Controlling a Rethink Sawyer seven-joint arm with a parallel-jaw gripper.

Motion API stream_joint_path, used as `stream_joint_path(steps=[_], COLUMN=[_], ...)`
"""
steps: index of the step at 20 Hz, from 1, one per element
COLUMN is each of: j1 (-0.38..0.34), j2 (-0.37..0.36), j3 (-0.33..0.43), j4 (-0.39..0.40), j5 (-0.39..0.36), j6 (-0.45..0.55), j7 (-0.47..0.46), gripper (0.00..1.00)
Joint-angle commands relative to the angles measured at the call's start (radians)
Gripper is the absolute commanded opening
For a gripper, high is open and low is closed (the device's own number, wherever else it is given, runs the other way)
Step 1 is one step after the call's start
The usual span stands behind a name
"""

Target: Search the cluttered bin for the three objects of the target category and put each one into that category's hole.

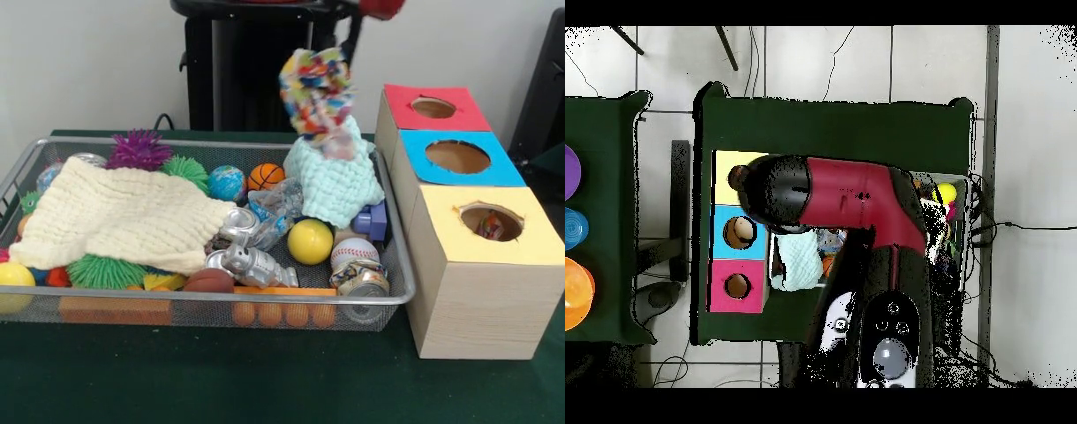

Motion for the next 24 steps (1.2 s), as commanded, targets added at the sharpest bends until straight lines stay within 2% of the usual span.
stream_joint_path(steps=[1,9,14,20,24], j1=[0.071,0.181,0.215,0.248,0.275], j2=[0.013,0.122,0.215,0.287,0.338], j3=[0.063,0.024,0.016,0.000,-0.038], j4=[0.023,0.010,-0.022,-0.052,-0.089], j5=[0.080,0.125,0.151,0.197,0.209], j6=[0.087,-0.060,-0.173,-0.245,-0.281], j7=[0.224,0.340,0.374,0.408,0.449], gripper=[0.00,0.00,0.00,0.00,0.00])
